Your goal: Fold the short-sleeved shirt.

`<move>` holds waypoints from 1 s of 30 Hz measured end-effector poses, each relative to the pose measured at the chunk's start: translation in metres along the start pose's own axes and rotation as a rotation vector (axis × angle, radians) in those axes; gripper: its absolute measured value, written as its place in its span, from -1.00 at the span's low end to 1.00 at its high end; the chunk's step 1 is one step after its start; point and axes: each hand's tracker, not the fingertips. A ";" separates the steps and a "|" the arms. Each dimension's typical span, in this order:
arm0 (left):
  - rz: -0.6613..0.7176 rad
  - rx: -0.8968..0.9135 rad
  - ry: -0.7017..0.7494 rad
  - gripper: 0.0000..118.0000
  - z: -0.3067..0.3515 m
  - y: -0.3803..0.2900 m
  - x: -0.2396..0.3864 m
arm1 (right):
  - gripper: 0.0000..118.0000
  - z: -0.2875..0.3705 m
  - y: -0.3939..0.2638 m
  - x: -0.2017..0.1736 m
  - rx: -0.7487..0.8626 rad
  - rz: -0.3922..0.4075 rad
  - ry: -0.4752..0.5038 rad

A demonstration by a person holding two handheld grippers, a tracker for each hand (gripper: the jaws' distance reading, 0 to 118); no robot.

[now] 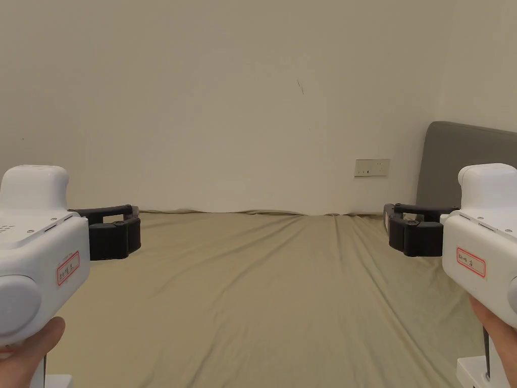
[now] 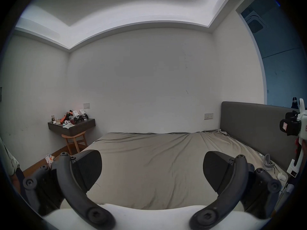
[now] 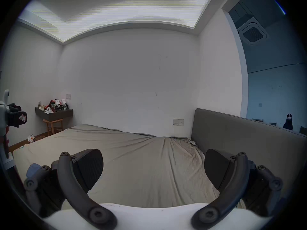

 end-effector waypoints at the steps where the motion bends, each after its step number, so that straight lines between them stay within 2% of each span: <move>1: -0.001 -0.001 0.002 1.00 0.000 0.000 0.000 | 1.00 -0.001 0.000 0.000 0.000 0.000 0.002; 25: -0.017 -0.008 0.009 1.00 -0.005 -0.003 0.000 | 1.00 0.002 -0.001 -0.002 0.007 -0.016 -0.001; 30: -0.023 -0.008 0.008 1.00 -0.006 -0.003 0.001 | 1.00 0.005 -0.005 -0.003 0.026 0.012 -0.013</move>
